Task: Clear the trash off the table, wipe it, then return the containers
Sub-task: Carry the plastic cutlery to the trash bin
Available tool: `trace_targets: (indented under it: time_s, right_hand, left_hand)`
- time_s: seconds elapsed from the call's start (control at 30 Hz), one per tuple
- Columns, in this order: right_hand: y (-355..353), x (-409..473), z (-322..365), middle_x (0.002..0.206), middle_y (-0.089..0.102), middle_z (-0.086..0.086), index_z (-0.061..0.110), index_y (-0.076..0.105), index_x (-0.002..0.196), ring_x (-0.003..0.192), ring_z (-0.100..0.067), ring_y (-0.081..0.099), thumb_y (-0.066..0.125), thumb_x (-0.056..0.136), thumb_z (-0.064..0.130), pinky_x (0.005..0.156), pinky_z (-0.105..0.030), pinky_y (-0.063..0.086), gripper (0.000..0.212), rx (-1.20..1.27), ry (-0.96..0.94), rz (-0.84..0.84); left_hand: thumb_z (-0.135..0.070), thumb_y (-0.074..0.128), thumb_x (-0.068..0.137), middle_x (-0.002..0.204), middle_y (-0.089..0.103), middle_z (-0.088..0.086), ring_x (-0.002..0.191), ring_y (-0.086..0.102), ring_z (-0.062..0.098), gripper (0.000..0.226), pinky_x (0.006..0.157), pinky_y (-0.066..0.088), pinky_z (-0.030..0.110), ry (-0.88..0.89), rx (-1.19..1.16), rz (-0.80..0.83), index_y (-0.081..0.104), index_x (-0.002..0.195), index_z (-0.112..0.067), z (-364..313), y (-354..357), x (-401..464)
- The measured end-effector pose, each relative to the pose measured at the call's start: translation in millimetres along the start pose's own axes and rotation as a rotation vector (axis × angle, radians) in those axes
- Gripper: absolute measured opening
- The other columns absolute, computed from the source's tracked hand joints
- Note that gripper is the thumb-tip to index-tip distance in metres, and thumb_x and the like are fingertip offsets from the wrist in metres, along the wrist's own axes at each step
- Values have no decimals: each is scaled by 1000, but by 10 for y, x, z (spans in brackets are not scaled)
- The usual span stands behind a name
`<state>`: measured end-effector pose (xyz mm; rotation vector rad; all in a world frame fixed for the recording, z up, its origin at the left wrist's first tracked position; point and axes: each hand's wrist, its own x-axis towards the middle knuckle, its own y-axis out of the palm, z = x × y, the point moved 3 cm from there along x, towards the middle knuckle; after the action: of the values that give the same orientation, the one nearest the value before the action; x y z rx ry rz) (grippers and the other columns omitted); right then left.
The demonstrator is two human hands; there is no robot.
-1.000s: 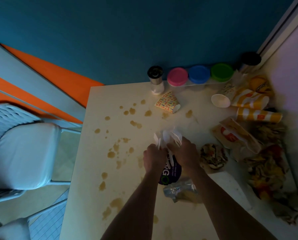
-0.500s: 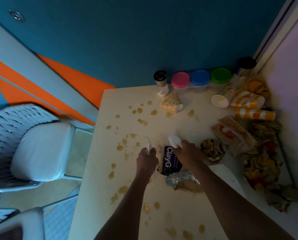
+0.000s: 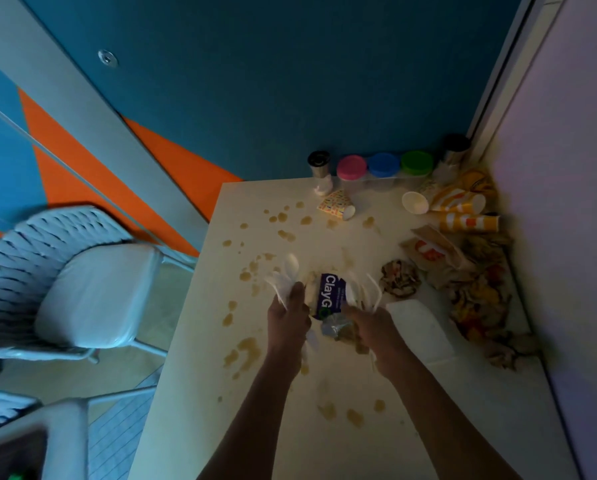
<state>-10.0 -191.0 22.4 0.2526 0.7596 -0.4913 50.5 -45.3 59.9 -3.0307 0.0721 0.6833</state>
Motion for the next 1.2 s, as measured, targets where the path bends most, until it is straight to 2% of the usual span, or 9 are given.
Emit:
trace_targets:
  time_s: [0.07,0.17,0.27,0.43,0.63,0.73,0.87,1.0,1.2]
  right_hand:
    - [123,-191,-165,55,52,1,10,59,90,40,-9,40,71,88,25,41,-21,33,19,1,51,68]
    - [344,-403,-354,78,67,-6,8,64,101,44,-8,40,69,90,26,40,-21,32,22,56,132,171]
    - [535,-488,-420,80,67,-10,8,64,93,42,-8,42,66,91,21,38,-20,33,13,280,152,213]
    - [954,-565,-443,62,57,-5,7,62,84,41,-11,39,60,95,16,41,-22,32,14,270,85,90]
    - [1464,-595,-451,65,52,-8,5,63,82,43,-10,36,54,96,14,41,-23,29,20,356,11,12]
    - [1679,-707,-493,74,59,-12,2,70,94,44,-10,35,60,94,25,43,-23,31,26,319,-21,-12]
    - [1843,-807,-586,54,50,-8,7,70,92,43,-13,39,67,85,43,48,-29,35,37,82,-105,-183]
    - [1957,-952,-731,83,71,-19,9,63,92,44,-15,49,57,93,24,47,-29,41,16,19,-191,-260]
    - [2235,-1191,-1148,65,57,-9,6,60,79,40,-16,45,59,91,18,43,-26,35,17,46,-213,-237]
  left_hand:
    - [-29,57,102,55,42,-6,48,39,8,20,48,33,24,19,-32,25,59,92,-12,-25,-10,-110]
    - [-30,56,103,59,46,-4,53,43,10,19,50,38,25,21,-62,68,60,102,-11,-25,-65,-159]
    - [-33,55,103,64,46,1,57,43,14,22,53,37,31,38,-48,103,59,99,-12,-1,-174,-106]
    - [-31,50,105,63,45,-4,55,41,10,22,51,35,28,56,23,197,57,98,-12,57,-419,52]
    - [-35,52,104,64,47,-4,58,45,12,24,55,40,29,132,143,271,55,89,-16,45,-738,334]
    - [-37,53,103,64,50,4,59,52,20,25,57,45,38,105,114,303,51,90,-15,20,-977,436]
    - [-28,50,106,60,52,2,57,58,22,18,53,49,35,27,30,325,50,102,-10,-52,-1245,481]
    - [-22,52,105,62,55,3,47,47,13,17,43,39,25,93,161,377,55,107,-5,-74,-1538,464]
    - [-36,62,97,55,46,-5,43,39,11,24,44,35,27,126,352,438,56,88,-14,123,-2118,236]
